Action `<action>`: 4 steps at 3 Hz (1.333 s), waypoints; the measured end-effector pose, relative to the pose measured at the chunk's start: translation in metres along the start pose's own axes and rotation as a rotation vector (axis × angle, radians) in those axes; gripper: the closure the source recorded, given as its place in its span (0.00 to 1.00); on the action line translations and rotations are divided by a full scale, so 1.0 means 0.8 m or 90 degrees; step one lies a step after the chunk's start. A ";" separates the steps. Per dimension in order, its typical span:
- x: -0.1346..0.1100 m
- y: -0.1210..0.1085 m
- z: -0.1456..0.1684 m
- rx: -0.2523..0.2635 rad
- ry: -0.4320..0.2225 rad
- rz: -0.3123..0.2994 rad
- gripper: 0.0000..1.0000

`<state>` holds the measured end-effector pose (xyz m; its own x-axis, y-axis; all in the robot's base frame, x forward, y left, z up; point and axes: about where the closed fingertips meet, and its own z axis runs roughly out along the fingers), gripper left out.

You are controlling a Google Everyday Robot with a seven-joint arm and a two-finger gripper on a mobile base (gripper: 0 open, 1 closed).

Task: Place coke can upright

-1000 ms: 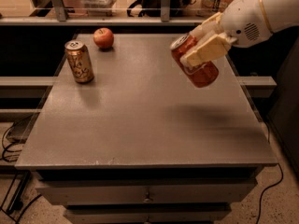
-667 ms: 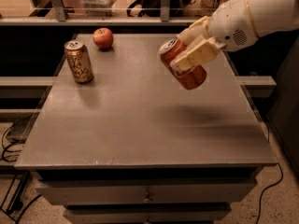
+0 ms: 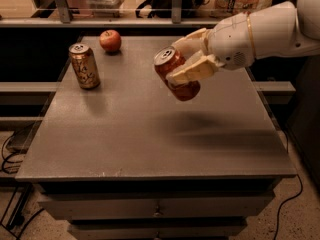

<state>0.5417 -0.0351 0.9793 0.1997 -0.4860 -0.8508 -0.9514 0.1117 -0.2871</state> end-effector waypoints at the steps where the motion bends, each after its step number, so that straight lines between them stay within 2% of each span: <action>1: 0.003 0.006 0.012 0.019 -0.069 -0.008 1.00; 3: 0.017 0.014 0.017 0.053 -0.190 0.006 1.00; 4: 0.027 0.016 0.020 0.059 -0.217 0.040 0.82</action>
Offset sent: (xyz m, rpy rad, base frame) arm -0.0052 0.0008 -0.0214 0.3418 -0.1004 0.0036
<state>0.5379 -0.0308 0.9503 0.2229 -0.1597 -0.9617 -0.9423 0.2174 -0.2545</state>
